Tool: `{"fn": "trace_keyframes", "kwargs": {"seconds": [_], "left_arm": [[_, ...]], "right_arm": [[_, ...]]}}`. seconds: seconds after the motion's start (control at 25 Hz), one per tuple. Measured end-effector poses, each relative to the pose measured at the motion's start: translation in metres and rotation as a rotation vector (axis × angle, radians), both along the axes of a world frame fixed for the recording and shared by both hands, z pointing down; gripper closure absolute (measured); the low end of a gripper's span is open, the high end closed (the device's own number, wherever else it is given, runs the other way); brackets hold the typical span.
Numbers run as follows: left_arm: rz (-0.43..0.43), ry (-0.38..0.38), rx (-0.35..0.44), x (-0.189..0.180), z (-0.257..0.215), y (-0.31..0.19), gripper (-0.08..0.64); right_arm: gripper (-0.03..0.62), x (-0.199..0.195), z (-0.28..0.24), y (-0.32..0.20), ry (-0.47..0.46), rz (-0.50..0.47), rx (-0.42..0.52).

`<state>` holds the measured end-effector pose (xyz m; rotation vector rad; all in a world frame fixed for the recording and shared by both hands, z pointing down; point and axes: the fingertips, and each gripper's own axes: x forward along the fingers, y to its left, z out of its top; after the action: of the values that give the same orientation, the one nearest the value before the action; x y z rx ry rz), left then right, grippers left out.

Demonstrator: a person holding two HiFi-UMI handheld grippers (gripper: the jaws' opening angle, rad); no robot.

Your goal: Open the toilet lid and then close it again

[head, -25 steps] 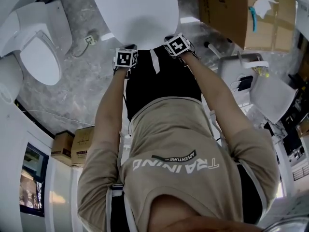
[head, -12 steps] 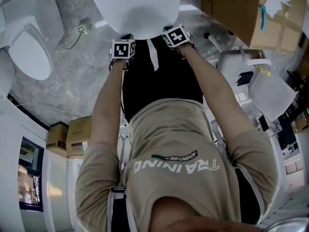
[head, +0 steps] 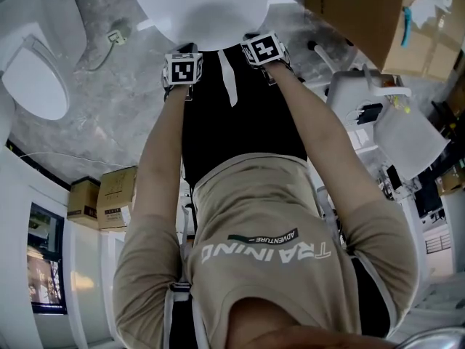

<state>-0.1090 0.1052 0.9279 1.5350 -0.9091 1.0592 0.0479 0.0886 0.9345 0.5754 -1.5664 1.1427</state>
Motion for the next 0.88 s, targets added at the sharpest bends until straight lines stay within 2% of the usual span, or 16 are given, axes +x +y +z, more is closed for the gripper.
{"fn": "trace_keyframes", "kwargs": {"seconds": [0.24,0.4,0.52,0.72,0.88], "left_arm": [[-0.001,0.014,0.016,0.0004,0.0079,-0.0012,0.554],[0.022,0.009,0.016,0.0026,0.0085,0.0034,0.554],[0.056,0.011,0.058,0.0028,0.0083,0.0022,0.554],[0.061,0.023,0.098,0.0021,0.0073,0.0028,0.554],[0.085,0.012,0.115,0.0026,0.0078,0.0029,0.554]], "right_arm": [[0.578,0.0008,0.0051,-0.0015,-0.035,0.011,0.009],[0.578,0.0028,0.0055,0.0028,-0.021,0.012,0.012],[0.578,0.0024,0.0063,0.0009,-0.01,-0.027,0.03],[0.578,0.0018,0.0058,0.0007,-0.025,0.017,0.013],[0.578,0.0011,0.0063,0.0004,-0.026,-0.004,0.009]]}}
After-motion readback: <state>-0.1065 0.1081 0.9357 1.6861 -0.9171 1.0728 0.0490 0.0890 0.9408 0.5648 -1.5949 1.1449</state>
